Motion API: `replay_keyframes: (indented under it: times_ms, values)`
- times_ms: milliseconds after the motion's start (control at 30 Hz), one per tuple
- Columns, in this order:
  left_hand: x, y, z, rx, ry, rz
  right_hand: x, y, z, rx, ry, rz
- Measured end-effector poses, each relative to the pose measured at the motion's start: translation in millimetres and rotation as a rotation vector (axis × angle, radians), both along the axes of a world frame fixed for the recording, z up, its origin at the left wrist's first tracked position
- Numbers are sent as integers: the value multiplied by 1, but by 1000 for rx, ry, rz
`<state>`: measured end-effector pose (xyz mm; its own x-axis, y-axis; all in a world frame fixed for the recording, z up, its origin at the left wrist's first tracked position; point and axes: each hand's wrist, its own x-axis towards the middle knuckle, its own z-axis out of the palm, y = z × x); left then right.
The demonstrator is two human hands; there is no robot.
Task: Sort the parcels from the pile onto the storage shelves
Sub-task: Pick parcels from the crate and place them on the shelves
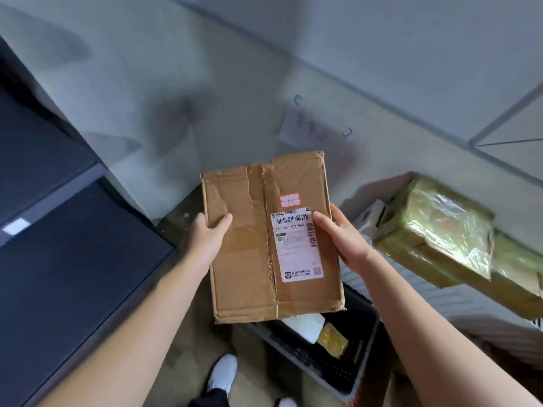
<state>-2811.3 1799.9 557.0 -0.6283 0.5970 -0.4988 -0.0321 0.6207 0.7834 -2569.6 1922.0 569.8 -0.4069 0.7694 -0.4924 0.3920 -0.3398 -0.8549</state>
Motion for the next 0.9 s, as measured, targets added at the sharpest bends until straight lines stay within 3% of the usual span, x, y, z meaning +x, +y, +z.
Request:
replay_keyframes:
  times_ms: [400, 667, 900]
  values:
    - [0, -122, 158, 182, 240, 492, -109, -33, 139, 252, 12, 327]
    - [11, -233, 241, 264, 366, 754, -168, -116, 214, 270, 122, 601]
    - [14, -334, 288, 344, 370, 948, -209, -208, 276, 367, 176, 822]
